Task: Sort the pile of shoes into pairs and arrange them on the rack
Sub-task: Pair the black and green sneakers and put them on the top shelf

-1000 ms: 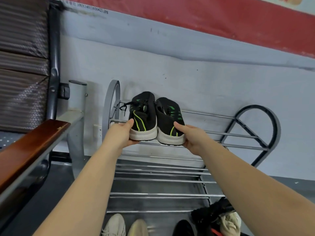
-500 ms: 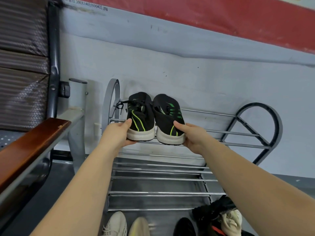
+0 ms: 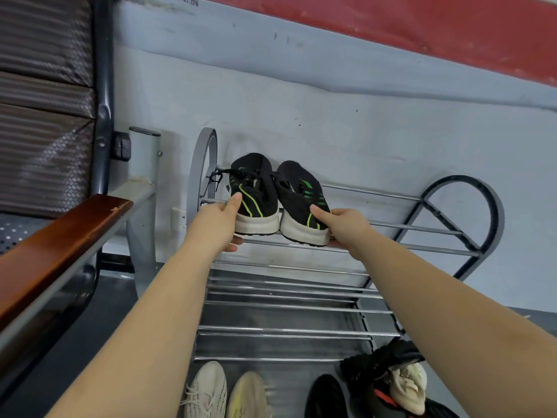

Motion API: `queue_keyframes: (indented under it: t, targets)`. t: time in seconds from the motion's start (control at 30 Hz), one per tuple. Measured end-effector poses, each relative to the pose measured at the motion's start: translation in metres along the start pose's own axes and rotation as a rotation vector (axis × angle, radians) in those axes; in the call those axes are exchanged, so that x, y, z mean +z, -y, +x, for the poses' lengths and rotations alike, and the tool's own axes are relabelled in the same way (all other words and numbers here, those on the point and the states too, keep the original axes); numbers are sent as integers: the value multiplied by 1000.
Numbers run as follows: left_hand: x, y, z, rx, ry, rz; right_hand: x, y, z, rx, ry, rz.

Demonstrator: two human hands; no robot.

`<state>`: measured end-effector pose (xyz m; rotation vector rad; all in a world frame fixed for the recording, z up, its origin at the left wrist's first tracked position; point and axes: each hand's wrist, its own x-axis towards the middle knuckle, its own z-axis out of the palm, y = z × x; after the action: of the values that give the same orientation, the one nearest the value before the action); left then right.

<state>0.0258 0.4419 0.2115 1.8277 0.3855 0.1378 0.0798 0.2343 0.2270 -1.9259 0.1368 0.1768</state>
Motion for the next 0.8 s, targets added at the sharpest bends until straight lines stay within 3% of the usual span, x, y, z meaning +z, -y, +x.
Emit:
queue_keyframes:
  t: [0.2, 0.4, 0.57, 0.8]
  targets:
    - [1, 7, -27, 200, -135, 468, 5, -19, -17, -206, -213, -235]
    - [41, 15, -79, 500, -246, 789, 5, -75, -68, -536, -345, -653]
    - [98, 40, -116, 706, 20, 982, -11, -138, -94, -520, -221, -905]
    - [165, 91, -137, 739, 439, 1194, -62, -241, -123, -271, -122, -1075]
